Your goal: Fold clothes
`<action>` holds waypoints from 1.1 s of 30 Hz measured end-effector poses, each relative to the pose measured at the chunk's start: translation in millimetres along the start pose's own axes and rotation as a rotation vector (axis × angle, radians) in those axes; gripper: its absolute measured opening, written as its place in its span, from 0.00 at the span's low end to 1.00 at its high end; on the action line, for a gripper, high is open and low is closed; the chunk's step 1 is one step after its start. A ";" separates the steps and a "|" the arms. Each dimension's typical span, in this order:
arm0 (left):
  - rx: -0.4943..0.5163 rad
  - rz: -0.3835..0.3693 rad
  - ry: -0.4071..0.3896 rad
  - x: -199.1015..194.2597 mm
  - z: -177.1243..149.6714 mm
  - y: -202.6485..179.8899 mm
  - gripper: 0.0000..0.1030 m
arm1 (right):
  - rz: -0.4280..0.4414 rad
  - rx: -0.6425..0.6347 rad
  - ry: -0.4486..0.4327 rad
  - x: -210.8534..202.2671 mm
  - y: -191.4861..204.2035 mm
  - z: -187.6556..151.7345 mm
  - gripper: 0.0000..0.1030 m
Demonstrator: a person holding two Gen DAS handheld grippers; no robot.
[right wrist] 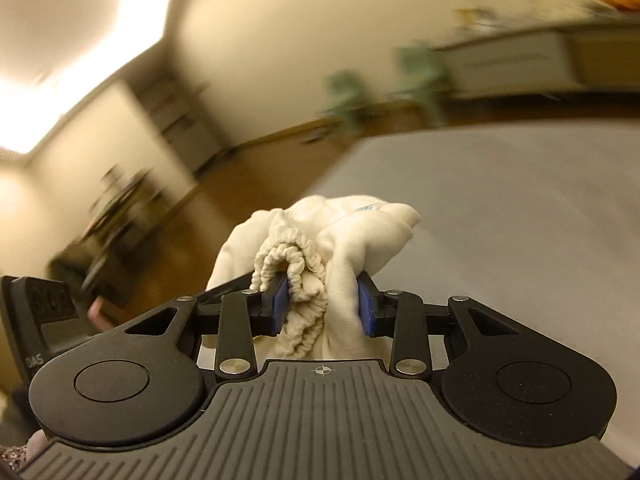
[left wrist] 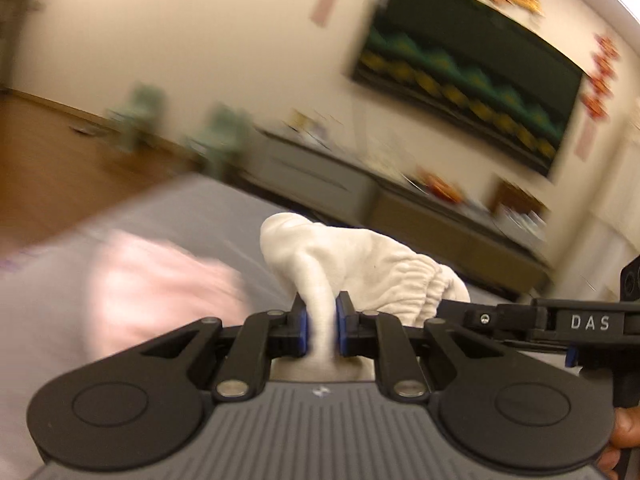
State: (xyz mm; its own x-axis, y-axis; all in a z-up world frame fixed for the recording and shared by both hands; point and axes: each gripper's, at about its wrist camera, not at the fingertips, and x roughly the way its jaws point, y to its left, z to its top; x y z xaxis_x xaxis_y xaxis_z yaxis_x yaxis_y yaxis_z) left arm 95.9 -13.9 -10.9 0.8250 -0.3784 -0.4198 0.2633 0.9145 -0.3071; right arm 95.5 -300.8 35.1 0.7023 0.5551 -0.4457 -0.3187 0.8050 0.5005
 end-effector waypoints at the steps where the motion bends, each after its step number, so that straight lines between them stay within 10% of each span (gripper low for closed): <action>1: -0.018 0.046 -0.019 -1.5 6.6 13.0 0.14 | 0.024 -0.041 0.018 20.1 14.9 11.3 0.35; 6: -0.097 0.230 0.054 30.0 15.7 71.8 0.14 | 0.064 -0.199 0.143 128.3 67.3 46.5 0.35; 11: -0.112 0.238 0.165 69.8 6.8 100.9 0.22 | -0.046 -0.303 0.282 206.5 65.2 41.2 0.36; 16: -0.080 0.232 0.147 66.5 8.7 96.2 0.26 | -0.061 -0.296 0.293 209.1 50.9 33.2 0.45; 23: -0.085 0.223 0.098 37.6 16.4 100.7 0.56 | -0.179 -0.305 0.194 163.9 71.6 35.1 0.84; 33: 0.026 0.252 0.125 3.9 15.6 77.3 0.85 | -0.296 -0.320 0.206 109.7 97.9 -19.3 0.95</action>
State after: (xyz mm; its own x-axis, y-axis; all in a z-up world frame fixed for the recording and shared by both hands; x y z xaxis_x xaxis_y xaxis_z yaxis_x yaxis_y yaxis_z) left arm 127.2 57.5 -22.9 0.7986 -0.1520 -0.5823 0.0718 0.9847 -0.1586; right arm 129.1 -157.1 20.8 0.6623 0.2959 -0.6883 -0.3262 0.9410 0.0906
